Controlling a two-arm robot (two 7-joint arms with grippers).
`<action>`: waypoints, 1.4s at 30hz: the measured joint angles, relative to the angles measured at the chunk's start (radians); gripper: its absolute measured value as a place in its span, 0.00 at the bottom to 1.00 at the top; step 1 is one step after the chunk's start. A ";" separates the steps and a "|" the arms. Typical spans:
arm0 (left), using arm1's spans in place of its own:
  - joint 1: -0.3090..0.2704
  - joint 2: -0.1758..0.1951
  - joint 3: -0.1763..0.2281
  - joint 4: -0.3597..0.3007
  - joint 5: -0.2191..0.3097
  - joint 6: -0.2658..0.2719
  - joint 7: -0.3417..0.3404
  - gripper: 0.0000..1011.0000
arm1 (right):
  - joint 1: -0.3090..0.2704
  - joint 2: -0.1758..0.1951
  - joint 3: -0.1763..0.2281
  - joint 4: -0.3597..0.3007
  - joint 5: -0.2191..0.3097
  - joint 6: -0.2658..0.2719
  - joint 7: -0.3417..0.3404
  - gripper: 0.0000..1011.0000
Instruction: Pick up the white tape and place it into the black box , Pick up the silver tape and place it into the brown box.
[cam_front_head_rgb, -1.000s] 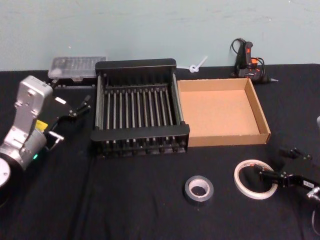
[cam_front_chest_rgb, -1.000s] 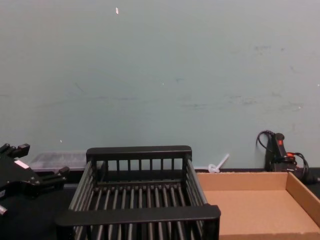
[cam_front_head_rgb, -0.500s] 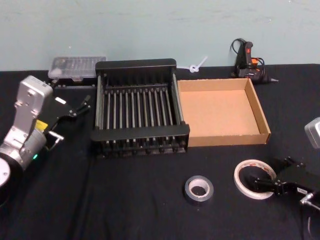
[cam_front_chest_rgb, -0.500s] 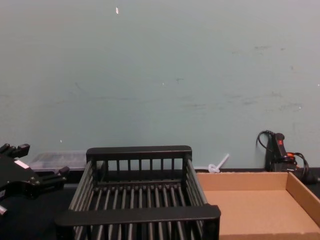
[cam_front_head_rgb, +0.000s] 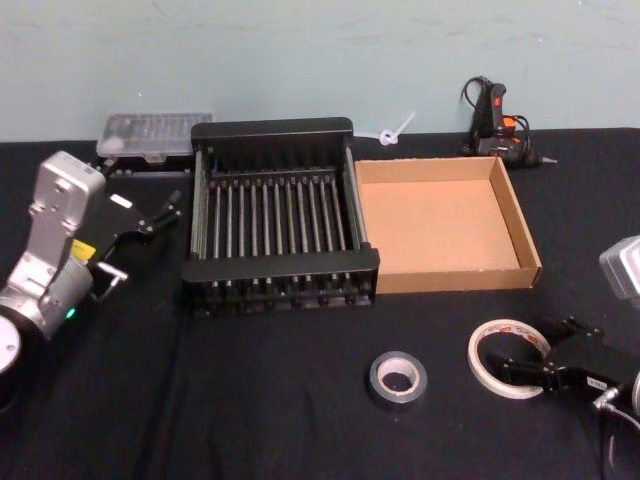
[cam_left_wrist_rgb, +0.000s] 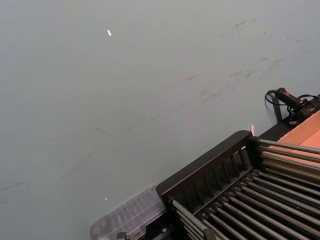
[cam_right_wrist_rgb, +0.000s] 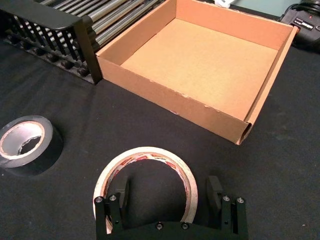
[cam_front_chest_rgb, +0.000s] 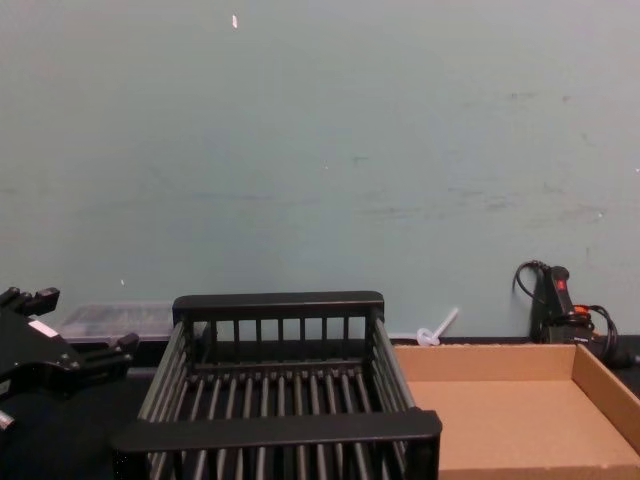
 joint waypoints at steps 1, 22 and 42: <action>0.000 0.000 0.000 0.000 0.000 0.000 0.000 0.99 | 0.001 -0.001 -0.001 0.001 -0.001 0.000 0.000 0.99; 0.000 0.000 0.000 0.000 0.000 0.000 0.000 0.99 | 0.026 -0.025 -0.011 0.034 -0.026 -0.008 0.014 0.99; 0.000 0.000 0.000 0.000 0.000 0.000 0.000 0.99 | 0.025 -0.023 -0.010 0.032 -0.024 -0.007 0.012 0.97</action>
